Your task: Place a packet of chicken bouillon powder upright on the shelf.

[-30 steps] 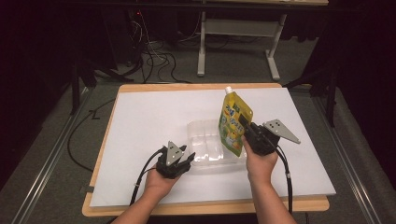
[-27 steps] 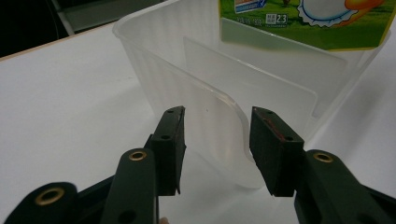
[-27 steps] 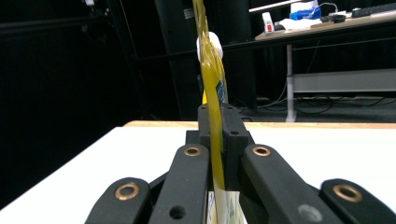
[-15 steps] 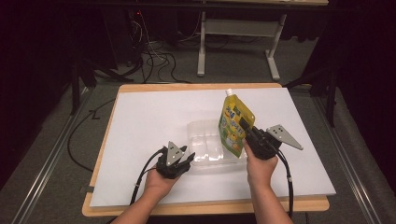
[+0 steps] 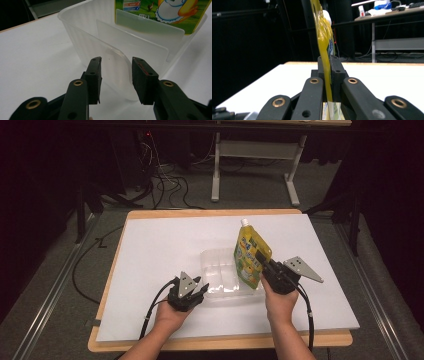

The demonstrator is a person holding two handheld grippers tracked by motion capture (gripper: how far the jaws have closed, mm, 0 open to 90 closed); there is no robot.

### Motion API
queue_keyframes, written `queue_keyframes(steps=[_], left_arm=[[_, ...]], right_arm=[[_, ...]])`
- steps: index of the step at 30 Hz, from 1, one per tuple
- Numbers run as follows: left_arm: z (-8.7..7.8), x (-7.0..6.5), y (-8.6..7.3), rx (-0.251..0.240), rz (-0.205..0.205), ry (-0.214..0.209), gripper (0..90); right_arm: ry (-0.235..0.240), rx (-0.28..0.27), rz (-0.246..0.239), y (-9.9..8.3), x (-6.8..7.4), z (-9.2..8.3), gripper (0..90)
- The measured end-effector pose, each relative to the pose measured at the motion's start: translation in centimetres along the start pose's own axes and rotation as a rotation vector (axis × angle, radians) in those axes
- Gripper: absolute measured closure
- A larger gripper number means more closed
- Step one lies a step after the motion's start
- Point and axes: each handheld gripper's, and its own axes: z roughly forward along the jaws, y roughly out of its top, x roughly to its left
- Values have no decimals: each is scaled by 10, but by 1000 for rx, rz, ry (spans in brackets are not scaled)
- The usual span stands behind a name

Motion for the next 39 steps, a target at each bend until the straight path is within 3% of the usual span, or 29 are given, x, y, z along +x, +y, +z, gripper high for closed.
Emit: queue_keyframes(steps=[8, 24, 28, 29, 30, 31, 32, 33, 34, 39], left_arm=[[-1, 0, 0, 2, 0, 1, 610], [-1, 0, 0, 3, -17, -8, 527], [-3, -2, 0, -1, -19, -16, 519], [-4, -2, 1, -5, -21, -20, 513], [-4, -2, 1, -5, -21, -20, 510], [-5, -1, 1, -7, -21, -23, 506], [-5, -1, 1, -7, -21, -23, 501], [-5, -1, 1, -12, -25, -22, 499], [-7, 1, 1, -17, -31, -24, 495], [-14, 9, 2, -44, -49, -16, 473]], right_arm=[[9, 52, -54, -4, 2, -5, 891], [14, 86, -63, -10, 0, -4, 845], [30, 98, -62, -9, 0, -3, 760], [33, 105, -59, -8, 1, -3, 681], [33, 105, -59, -8, 1, -3, 681], [50, 120, -56, -6, 0, -1, 577], [56, 128, -60, -6, 0, 0, 535], [56, 128, -60, -6, 0, 0, 535], [59, 135, -79, -6, -1, 0, 461], [69, 149, -90, -4, -2, -7, 330]])
